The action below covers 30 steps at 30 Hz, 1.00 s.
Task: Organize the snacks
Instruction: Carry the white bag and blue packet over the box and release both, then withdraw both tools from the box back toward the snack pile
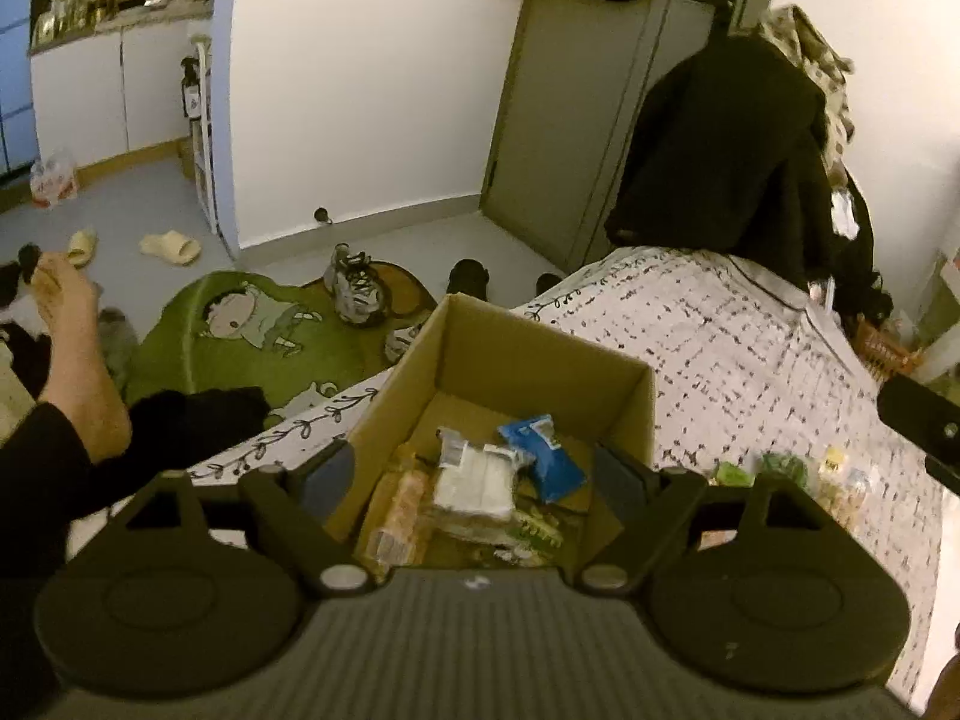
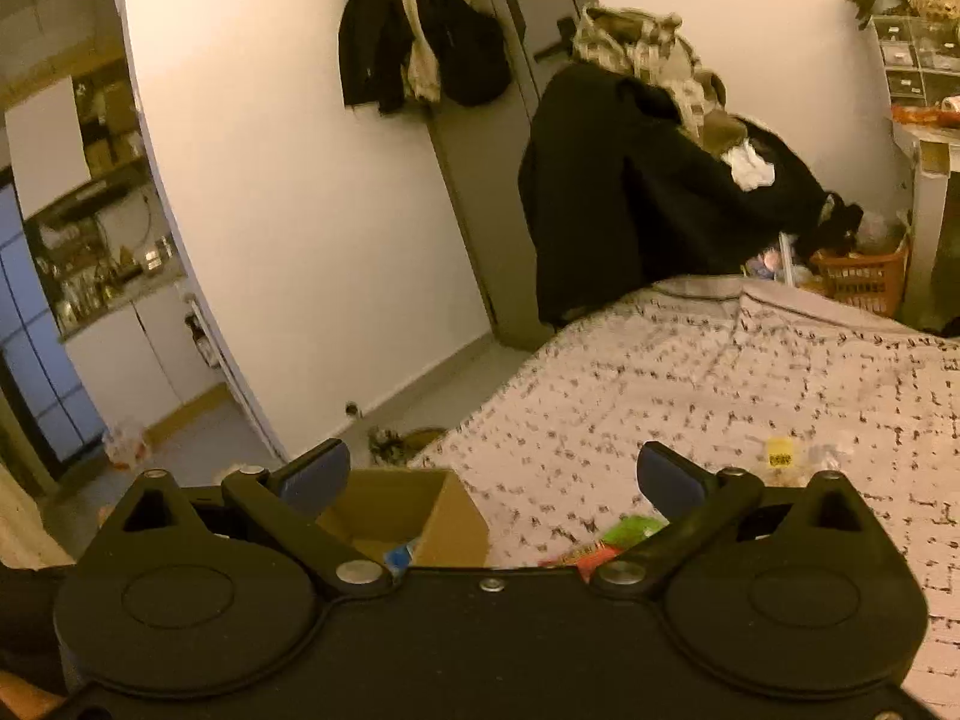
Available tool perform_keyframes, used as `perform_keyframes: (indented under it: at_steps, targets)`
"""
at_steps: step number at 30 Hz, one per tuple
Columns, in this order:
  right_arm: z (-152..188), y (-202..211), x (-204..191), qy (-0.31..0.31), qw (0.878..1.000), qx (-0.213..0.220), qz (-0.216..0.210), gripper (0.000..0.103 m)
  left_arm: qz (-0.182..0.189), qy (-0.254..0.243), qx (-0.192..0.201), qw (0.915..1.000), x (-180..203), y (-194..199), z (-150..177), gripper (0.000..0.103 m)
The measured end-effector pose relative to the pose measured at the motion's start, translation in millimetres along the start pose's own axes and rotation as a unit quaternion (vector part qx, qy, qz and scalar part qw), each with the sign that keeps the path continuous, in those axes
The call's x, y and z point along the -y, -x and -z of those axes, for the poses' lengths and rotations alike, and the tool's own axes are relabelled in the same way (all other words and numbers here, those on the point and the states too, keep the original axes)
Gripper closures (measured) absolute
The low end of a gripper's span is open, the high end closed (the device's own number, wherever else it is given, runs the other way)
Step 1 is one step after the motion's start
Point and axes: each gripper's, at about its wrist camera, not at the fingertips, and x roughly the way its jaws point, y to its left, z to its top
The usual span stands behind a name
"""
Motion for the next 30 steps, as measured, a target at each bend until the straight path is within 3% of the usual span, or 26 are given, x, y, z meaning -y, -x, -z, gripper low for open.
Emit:
perform_keyframes:
  at_steps: [8,10,20,30]
  targets:
    - [-0.6,11.2,13.3,0.016,1.000,-0.019,0.013,0.000,0.000,-0.022,0.026,0.9994,14.3,29.5,-0.5,0.008]
    - [3.1,14.6,21.3,0.017,0.999,-0.027,0.021,0.000,0.004,-0.028,0.027,0.9992,18.6,35.7,0.2,0.000]
    - [12.2,22.6,52.6,0.014,0.997,-0.058,0.047,0.000,0.052,-0.036,0.001,0.9980,50.9,45.7,22.8,0.000]
    - [12.1,29.7,74.0,0.037,0.995,-0.070,0.054,0.000,0.065,-0.019,-0.016,0.9976,67.6,43.2,44.9,0.000]
